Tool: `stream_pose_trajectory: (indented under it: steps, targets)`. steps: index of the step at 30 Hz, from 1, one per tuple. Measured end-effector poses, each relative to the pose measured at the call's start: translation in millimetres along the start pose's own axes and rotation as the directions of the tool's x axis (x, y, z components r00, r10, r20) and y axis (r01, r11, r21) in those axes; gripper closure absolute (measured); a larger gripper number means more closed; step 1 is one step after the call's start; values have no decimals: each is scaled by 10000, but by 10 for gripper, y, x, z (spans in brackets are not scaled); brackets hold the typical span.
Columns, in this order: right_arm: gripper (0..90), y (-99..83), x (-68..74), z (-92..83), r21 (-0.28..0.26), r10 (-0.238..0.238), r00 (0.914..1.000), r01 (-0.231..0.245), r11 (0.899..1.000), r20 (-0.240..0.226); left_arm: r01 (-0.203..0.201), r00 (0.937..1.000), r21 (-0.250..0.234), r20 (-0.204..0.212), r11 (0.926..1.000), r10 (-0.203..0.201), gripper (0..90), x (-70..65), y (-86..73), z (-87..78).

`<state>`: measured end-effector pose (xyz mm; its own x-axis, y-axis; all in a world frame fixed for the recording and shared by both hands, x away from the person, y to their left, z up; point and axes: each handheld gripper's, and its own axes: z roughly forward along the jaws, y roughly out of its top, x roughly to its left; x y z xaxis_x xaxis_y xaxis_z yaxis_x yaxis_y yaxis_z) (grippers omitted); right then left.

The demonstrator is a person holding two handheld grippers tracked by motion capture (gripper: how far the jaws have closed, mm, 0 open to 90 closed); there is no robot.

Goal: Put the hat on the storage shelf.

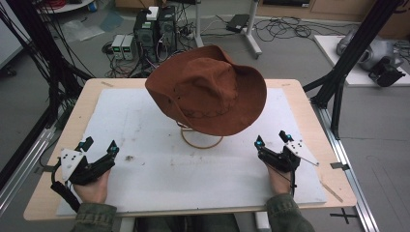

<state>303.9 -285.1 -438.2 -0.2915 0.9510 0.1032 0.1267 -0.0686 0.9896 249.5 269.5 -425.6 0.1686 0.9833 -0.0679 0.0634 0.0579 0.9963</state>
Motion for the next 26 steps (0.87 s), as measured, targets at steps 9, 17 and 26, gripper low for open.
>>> stream_pose_trajectory:
  steps: [9,17,26]
  targets:
    - [97,0,1,0,-27,-65,10000,65,10000,-16,145,9999,213,-8,9997,-145,183,7,-6,3]
    - [97,-7,4,3,65,-95,9999,96,9999,-36,449,9987,626,211,9970,-463,191,33,-29,51]
    - [97,-13,10,7,101,-244,9997,245,9996,-90,532,9984,667,166,9964,-544,192,44,-33,59]
